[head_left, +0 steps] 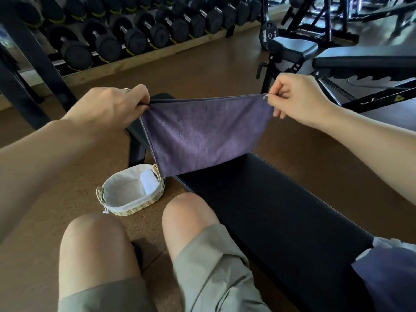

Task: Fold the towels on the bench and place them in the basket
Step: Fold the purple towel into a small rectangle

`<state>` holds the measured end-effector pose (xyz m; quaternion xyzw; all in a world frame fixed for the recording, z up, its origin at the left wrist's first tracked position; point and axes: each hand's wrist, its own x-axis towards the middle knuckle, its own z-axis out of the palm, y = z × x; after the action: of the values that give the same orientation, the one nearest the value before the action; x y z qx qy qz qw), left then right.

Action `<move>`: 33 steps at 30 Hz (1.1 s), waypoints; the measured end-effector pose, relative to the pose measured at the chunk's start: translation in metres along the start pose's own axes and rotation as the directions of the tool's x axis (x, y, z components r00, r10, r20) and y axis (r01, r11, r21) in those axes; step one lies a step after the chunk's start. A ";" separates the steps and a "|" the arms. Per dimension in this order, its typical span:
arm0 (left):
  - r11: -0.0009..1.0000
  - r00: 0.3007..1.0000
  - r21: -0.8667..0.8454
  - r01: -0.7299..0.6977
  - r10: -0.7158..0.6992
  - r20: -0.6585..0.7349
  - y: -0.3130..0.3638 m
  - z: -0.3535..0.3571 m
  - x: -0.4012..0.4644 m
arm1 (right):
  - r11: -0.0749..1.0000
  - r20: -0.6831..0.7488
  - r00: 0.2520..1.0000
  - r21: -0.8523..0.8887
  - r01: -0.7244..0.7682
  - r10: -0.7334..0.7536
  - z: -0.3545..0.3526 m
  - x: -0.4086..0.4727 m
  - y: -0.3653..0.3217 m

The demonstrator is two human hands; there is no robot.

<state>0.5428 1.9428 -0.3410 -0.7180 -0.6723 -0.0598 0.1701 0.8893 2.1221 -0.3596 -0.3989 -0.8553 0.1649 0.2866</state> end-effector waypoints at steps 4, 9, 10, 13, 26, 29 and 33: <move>1.000 1.000 -0.015 -0.004 0.004 0.002 -0.004 -0.003 0.000 | 1.000 0.001 1.000 -0.009 0.012 -0.012 -0.002 0.005 0.000; 0.999 0.999 -0.041 0.015 -0.016 -0.031 -0.008 -0.006 0.006 | 0.992 0.052 0.995 -0.091 0.091 -0.087 -0.003 0.014 0.000; 0.999 0.999 -0.046 0.018 -0.020 -0.038 -0.009 -0.006 0.007 | 0.991 0.059 0.995 -0.101 0.085 -0.079 -0.004 0.017 -0.001; 0.998 0.998 -0.046 0.041 -0.043 -0.046 -0.013 -0.005 0.010 | 0.993 0.067 0.997 -0.106 0.054 -0.047 -0.003 0.025 -0.003; 0.993 0.983 0.047 0.113 -0.104 -0.150 -0.031 0.001 0.029 | 0.990 -0.095 0.986 -0.052 0.130 -0.134 0.005 0.054 -0.001; 0.988 0.977 0.071 0.136 -0.122 -0.176 -0.039 0.006 0.039 | 0.989 -0.077 0.987 -0.063 0.135 -0.139 0.009 0.063 0.001; 0.988 0.981 0.113 0.106 -0.086 -0.173 -0.044 0.009 0.051 | 0.994 -0.062 0.994 -0.067 0.085 -0.089 0.011 0.074 0.009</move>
<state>0.5030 1.9950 -0.3260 -0.6653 -0.6919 -0.0873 0.2663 0.8498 2.1851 -0.3459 -0.3753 -0.8671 0.1117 0.3080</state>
